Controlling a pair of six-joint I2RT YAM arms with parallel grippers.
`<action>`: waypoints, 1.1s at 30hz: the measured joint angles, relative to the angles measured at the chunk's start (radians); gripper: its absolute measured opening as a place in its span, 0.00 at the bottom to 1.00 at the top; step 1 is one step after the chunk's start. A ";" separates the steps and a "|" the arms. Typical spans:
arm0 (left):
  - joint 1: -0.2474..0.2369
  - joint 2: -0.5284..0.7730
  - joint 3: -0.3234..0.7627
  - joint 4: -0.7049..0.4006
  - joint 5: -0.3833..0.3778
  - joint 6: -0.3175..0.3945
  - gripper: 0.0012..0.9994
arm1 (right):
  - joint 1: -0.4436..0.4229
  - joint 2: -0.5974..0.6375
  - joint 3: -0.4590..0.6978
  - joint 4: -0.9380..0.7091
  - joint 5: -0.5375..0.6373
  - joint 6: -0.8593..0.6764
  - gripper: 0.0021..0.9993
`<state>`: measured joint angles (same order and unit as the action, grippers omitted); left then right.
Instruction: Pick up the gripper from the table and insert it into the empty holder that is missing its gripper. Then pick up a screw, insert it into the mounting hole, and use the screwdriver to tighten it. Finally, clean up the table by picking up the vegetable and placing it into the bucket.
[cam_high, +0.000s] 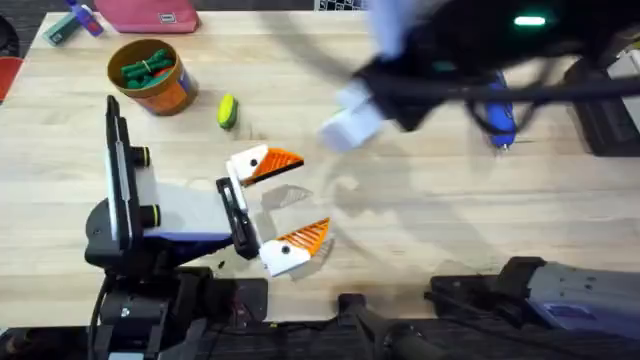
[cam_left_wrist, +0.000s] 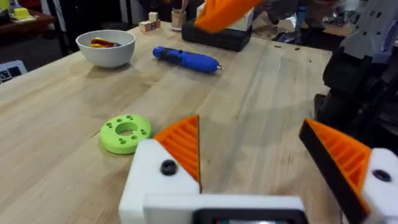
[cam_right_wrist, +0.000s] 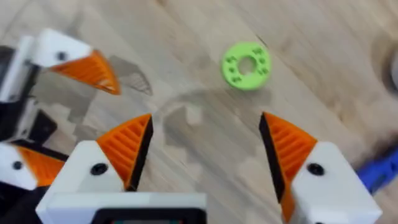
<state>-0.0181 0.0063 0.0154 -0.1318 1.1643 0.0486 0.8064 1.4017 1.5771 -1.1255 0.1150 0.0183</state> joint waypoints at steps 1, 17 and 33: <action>0.000 0.000 0.000 0.000 0.000 0.000 0.99 | -0.033 -0.038 -0.033 0.000 0.000 0.020 0.99; 0.000 0.000 0.000 0.000 0.000 0.000 0.99 | -0.581 -0.308 -0.338 -0.022 0.000 0.229 0.99; 0.000 0.000 0.000 0.000 0.000 0.000 0.99 | -0.686 -0.308 -0.338 -0.022 0.000 0.244 0.99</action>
<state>-0.0181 0.0063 0.0154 -0.1318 1.1641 0.0486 0.1204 1.0939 1.2388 -1.1477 0.1146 0.2619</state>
